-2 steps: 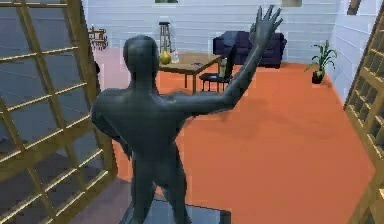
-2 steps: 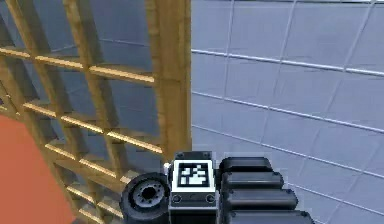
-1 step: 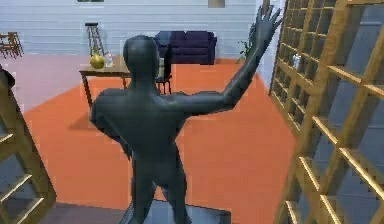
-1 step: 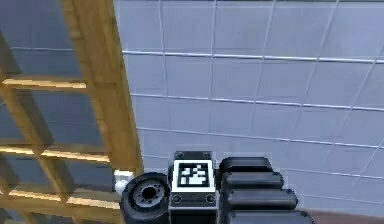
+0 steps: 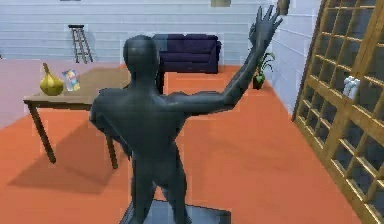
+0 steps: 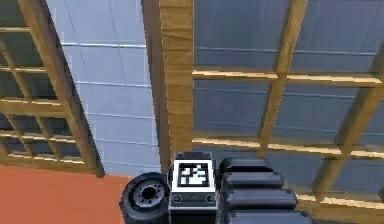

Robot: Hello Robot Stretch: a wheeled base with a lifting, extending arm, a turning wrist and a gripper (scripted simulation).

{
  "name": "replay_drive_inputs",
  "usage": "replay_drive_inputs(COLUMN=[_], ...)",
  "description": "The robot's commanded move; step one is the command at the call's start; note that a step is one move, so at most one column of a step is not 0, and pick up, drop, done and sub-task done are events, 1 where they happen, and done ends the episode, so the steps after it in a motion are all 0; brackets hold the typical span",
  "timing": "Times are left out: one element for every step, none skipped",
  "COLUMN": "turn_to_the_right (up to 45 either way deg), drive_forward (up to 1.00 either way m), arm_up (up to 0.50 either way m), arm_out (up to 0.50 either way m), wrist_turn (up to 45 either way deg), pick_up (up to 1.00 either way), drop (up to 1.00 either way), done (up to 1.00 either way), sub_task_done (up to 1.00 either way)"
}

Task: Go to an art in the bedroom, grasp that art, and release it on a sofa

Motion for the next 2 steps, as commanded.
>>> replay_drive_inputs(turn_to_the_right=[3.0, 0.0], drive_forward=[0.0, 1.0], arm_up=[0.0, 0.0], arm_out=[0.0, 0.0], wrist_turn=[0.0, 0.0], pick_up=[0.0, 0.0], drop=[0.0, 0.0], done=[0.0, 0.0], sub_task_done=[0.0, 0.0])
